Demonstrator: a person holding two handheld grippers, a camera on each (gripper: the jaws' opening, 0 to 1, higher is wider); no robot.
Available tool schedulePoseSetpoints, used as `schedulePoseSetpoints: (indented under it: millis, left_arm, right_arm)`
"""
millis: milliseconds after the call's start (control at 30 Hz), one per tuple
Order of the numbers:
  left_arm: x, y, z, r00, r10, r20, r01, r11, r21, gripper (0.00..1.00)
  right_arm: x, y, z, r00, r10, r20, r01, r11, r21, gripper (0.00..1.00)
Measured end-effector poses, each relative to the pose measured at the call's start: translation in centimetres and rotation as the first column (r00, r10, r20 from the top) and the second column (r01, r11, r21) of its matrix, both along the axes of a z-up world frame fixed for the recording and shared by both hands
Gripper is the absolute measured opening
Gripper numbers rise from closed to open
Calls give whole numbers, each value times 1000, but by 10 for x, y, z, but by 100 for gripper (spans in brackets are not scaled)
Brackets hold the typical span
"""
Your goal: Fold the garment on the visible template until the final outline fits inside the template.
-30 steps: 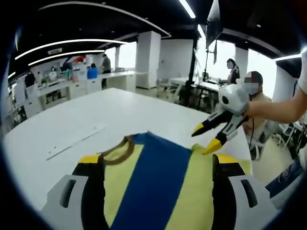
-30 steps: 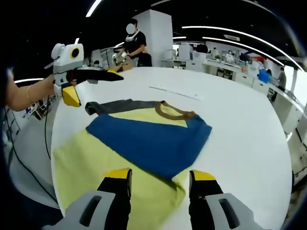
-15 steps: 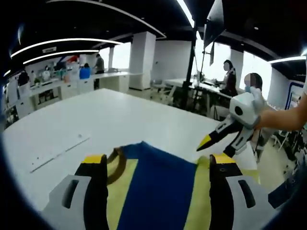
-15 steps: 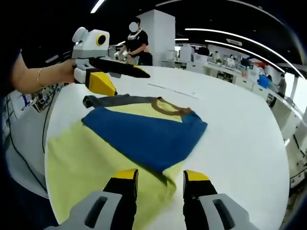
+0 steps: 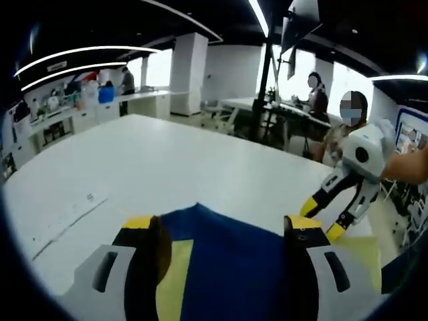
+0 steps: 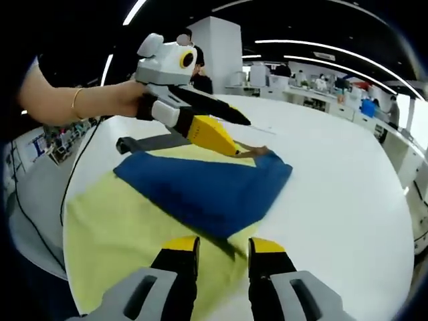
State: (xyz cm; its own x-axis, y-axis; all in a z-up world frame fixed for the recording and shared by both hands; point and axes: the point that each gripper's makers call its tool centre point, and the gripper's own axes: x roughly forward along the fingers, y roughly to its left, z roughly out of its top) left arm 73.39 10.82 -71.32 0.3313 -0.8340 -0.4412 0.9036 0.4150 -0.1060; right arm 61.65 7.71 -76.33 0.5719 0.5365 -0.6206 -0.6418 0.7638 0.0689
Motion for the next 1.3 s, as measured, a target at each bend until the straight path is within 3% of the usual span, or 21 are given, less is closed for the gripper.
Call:
schedulePoseSetpoints:
  millis: [233, 367, 467, 800, 967, 1133, 1300]
  left_arm:
    - [13, -14, -21, 999, -26, -22, 26, 999, 37, 62]
    - [19, -21, -31, 997, -41, -70, 42, 999, 20, 46]
    - [17, -24, -40, 994, -75, -78, 79, 996, 44, 36]
    - [17, -24, -66, 986, -123, -117, 135, 985, 108, 29]
    - [17, -26, -60, 986, -136, -99, 147, 983, 110, 21]
    - [12, -30, -60, 983, -156, -96, 167, 978, 127, 7]
    - [14, -29, -59, 984, -154, -89, 167, 974, 152, 1]
  right_arm:
    - [4, -1, -1, 1000, 7, 20, -7, 1000, -17, 22]
    - [5, -1, 0, 999, 17, 30, -16, 1000, -26, 20]
    - [3, 2, -2, 999, 27, 23, -27, 999, -25, 20]
    - [4, 7, -13, 997, 79, 26, -76, 992, -98, 12]
    - [4, 5, -13, 996, 87, 31, -82, 989, -124, 10]
    - [7, 5, -12, 994, 97, 50, -88, 985, -148, 8]
    - [4, 7, -14, 988, 143, 56, -129, 970, -205, 8]
